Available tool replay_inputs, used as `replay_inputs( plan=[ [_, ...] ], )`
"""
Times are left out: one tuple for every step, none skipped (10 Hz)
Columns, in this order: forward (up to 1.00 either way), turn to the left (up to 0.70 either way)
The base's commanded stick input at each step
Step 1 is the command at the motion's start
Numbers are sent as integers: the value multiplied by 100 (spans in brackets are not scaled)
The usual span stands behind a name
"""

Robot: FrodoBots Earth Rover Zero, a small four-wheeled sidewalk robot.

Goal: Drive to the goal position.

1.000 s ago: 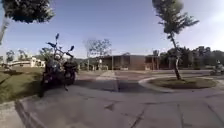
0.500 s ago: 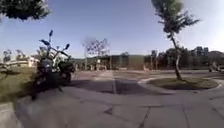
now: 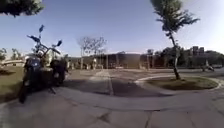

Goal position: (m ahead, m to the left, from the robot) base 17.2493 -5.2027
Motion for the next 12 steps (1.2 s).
replay_inputs(
  plan=[
    [44,0],
    [44,0],
    [44,0],
    [44,0],
    [44,0],
    [44,0],
    [45,0],
    [45,0],
    [45,0],
    [45,0],
    [45,0],
    [45,0]
  ],
)
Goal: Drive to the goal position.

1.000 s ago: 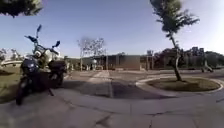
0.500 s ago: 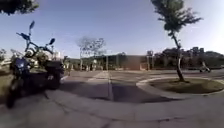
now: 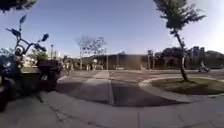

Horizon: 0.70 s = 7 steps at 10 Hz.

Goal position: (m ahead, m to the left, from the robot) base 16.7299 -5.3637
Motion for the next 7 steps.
replay_inputs(
  plan=[
    [45,0],
    [45,0],
    [45,0],
    [56,0],
    [67,0],
    [70,0],
    [70,0]
  ],
)
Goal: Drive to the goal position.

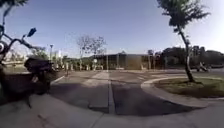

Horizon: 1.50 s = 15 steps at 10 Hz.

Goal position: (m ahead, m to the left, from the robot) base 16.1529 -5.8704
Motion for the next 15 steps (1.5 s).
replay_inputs(
  plan=[
    [70,0],
    [70,0],
    [70,0],
    [70,0],
    [70,0],
    [70,0],
    [70,0],
    [70,0],
    [70,0],
    [70,0],
    [70,0],
    [70,0],
    [70,0],
    [70,0],
    [70,0]
  ],
)
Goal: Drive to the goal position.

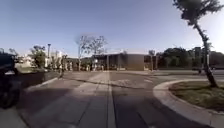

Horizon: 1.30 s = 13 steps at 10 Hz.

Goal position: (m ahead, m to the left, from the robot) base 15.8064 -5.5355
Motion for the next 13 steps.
replay_inputs(
  plan=[
    [70,0],
    [70,0],
    [70,0],
    [70,0],
    [70,0],
    [70,0],
    [70,0],
    [70,0],
    [70,0],
    [70,0],
    [70,0],
    [70,0],
    [70,0]
  ],
)
